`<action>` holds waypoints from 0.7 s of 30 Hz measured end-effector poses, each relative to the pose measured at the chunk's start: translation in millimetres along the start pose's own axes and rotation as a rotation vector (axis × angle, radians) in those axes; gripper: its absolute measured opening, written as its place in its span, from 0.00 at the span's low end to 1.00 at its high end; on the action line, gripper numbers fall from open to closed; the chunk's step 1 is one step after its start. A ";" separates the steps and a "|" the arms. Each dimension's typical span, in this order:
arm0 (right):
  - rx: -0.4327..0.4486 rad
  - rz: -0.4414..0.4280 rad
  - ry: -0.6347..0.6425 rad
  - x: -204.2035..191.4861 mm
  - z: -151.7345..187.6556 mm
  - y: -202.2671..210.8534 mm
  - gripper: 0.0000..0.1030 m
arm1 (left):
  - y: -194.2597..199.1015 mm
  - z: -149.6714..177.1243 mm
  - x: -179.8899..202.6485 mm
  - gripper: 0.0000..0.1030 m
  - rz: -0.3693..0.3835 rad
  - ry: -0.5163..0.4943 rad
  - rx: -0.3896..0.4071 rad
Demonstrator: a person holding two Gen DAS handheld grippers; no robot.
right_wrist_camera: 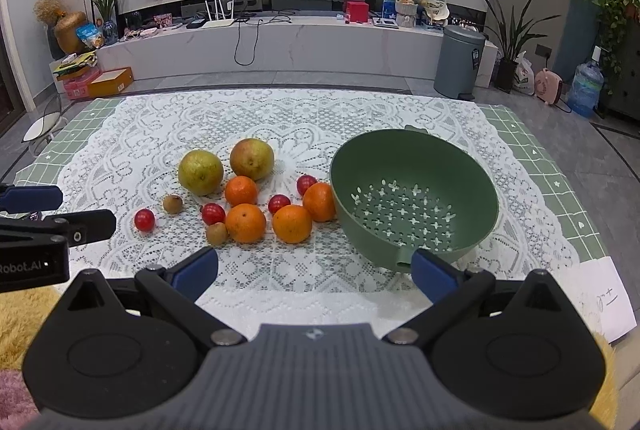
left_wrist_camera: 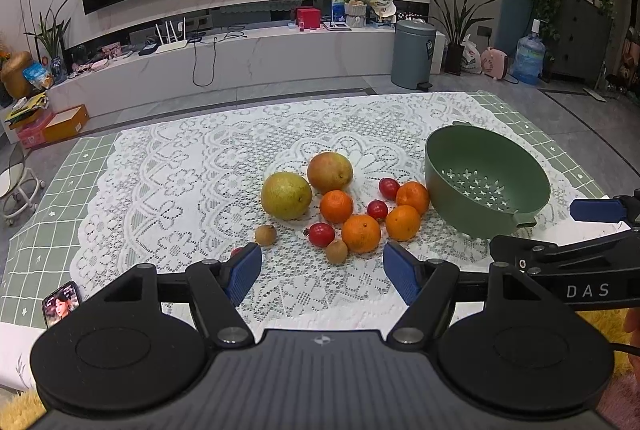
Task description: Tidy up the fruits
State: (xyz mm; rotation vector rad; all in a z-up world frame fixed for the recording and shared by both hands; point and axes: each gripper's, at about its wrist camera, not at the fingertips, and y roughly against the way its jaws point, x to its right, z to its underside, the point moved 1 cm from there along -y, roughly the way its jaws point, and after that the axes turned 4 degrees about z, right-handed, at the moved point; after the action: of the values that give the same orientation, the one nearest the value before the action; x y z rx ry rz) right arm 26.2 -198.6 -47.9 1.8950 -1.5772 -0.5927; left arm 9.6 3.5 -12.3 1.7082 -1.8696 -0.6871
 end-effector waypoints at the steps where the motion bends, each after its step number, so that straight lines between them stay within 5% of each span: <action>1: -0.002 0.000 -0.001 -0.1 0.1 -0.4 0.96 | -0.1 0.0 -0.3 0.80 0.000 0.000 -0.001; 21: -0.030 -0.002 0.002 -2.9 1.6 -4.0 0.96 | -0.9 1.6 -2.0 0.79 0.002 0.000 -0.011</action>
State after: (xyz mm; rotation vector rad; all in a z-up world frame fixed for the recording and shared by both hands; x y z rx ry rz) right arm 27.4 -195.6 -51.9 1.8747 -1.5561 -0.6119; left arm 9.3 5.5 -14.2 1.6994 -1.8642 -0.6947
